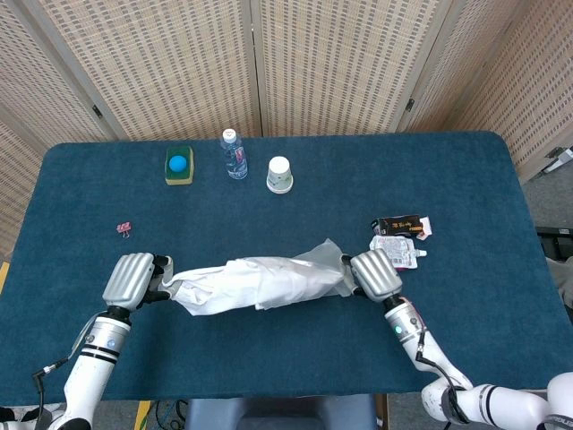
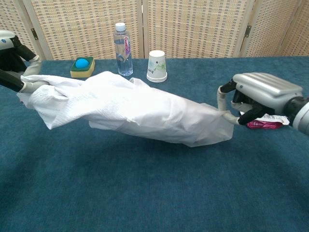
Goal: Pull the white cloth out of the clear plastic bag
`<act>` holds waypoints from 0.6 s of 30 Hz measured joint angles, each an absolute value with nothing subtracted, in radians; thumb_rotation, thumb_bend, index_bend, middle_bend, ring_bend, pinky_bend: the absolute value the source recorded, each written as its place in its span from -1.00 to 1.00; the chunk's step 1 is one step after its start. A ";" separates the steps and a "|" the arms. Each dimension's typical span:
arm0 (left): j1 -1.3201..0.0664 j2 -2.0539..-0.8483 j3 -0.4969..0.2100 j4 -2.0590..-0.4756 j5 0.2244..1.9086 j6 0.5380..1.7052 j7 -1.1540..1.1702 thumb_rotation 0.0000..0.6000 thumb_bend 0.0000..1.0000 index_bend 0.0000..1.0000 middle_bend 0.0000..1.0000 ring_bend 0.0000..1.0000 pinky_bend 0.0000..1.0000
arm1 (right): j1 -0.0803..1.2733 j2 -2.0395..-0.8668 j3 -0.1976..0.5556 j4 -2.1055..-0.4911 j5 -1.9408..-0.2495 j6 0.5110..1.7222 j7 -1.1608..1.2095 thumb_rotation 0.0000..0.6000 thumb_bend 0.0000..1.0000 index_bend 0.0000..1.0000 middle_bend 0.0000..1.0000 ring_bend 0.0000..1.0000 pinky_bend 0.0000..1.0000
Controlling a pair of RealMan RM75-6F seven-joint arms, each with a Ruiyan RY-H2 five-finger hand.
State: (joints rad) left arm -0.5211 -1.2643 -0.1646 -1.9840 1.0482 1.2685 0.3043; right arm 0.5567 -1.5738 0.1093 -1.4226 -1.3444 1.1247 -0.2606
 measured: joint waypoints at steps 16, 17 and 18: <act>-0.512 -1.245 -0.176 -2.000 1.049 1.274 0.320 1.00 -0.24 0.60 1.00 0.91 0.97 | 0.448 -1.294 0.136 -1.525 -1.278 1.228 -0.322 1.00 -0.07 0.34 1.00 1.00 1.00; -0.512 -1.246 -0.176 -2.000 1.049 1.273 0.321 1.00 -0.24 0.60 1.00 0.91 0.97 | 0.440 -1.282 0.138 -1.531 -1.273 1.237 -0.322 1.00 -0.07 0.34 1.00 1.00 1.00; -0.512 -1.245 -0.176 -2.002 1.050 1.271 0.322 1.00 -0.24 0.60 1.00 0.91 0.97 | 0.433 -1.276 0.140 -1.535 -1.270 1.244 -0.321 1.00 -0.07 0.34 1.00 1.00 1.00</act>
